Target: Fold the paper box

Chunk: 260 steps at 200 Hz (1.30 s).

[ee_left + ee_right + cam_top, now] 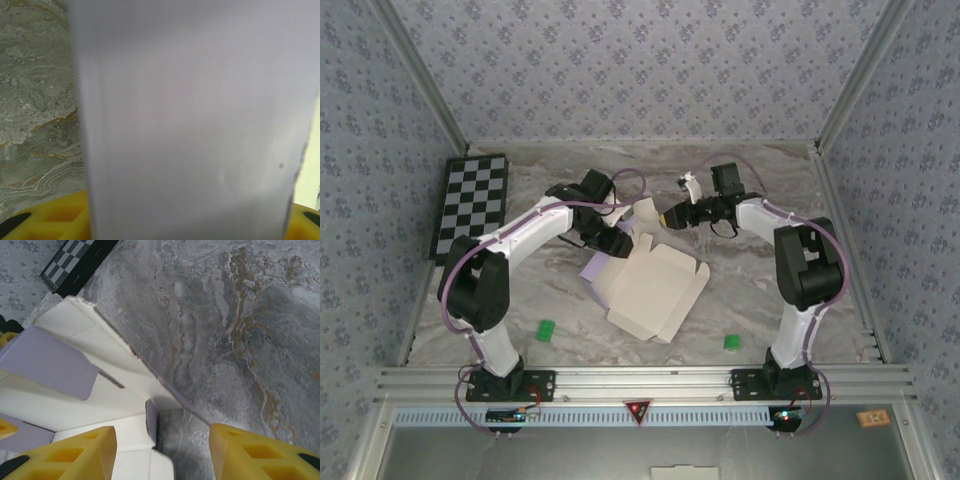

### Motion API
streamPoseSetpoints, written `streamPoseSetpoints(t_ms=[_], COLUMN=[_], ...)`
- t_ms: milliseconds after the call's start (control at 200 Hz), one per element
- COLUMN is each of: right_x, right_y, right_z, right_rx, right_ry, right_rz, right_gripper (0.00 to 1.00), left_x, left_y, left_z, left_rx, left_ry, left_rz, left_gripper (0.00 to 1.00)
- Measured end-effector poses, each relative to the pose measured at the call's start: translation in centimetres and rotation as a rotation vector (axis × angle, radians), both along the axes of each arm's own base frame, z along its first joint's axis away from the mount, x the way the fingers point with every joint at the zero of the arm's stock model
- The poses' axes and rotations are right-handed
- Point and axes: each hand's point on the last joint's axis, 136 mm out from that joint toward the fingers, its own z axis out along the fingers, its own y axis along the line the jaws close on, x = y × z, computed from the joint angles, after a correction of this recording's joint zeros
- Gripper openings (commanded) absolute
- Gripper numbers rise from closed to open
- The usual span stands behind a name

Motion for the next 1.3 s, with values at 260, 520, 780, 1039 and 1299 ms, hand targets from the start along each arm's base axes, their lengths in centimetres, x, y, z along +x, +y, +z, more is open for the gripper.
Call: streamPoseSetpoints(t_ms=[260,520,780,1039,1299], right_x=[0.1,-0.4,-1.0,-1.3,-0.9], right_y=[2.3,2.7,4.0,5.2,5.3], right_z=[-1.3,-2.0,-1.5,-0.8,-1.2], right_rx=[0.026,-0.010,-0.162,-0.295,-0.361], right_ry=[0.009,0.003,-0.066,-0.100,-0.040], right_rz=[0.094,0.128,0.078,-0.045,-0.254], right_gripper=[0.44,0.15,0.07,0.05,0.04], left_x=[-0.2,0.0,0.3,0.7,0.8], left_y=[-0.1,0.1,1.1,2.1,2.2], left_z=[0.0,-0.1,-0.8,-1.1,-1.2], left_rx=[-0.007,0.008,0.066,0.127,0.139], left_ry=[0.003,-0.005,-0.015,-0.026,-0.026], left_rz=[-0.015,-0.011,0.017,0.060,0.086], left_gripper=[0.53,0.51,0.49,0.49,0.49])
